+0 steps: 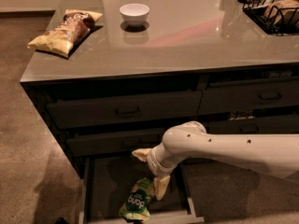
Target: Pick green rice chip bag from bottom drawer and place on counter
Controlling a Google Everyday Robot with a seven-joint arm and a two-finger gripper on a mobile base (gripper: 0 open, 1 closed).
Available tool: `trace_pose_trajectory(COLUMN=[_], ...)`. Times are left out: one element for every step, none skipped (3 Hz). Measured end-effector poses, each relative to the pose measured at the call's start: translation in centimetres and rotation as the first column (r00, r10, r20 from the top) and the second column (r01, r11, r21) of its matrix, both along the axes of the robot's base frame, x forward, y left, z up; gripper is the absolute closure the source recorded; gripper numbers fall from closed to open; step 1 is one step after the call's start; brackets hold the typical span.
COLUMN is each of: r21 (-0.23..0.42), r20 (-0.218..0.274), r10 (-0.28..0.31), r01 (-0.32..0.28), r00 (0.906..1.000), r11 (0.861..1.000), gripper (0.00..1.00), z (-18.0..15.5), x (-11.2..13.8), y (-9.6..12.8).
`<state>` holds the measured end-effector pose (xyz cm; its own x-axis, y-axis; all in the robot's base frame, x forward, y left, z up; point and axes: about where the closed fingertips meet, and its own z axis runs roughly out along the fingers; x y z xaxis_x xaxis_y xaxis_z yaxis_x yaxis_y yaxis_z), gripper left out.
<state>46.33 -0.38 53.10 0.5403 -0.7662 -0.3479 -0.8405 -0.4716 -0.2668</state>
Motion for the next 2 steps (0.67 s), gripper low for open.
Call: trace_pose_trajectory(r21=[-0.001,-0.014], r20=[-0.001,0.001], r10=[0.000,0.019], r01=[0.000,-0.019], r00=[1.0000,0.9998], r11=[1.000,1.000], gripper=[0.00,0.00], z=[0.00,-0.40], x=[-0.02,0.21], y=[-0.03,0.16])
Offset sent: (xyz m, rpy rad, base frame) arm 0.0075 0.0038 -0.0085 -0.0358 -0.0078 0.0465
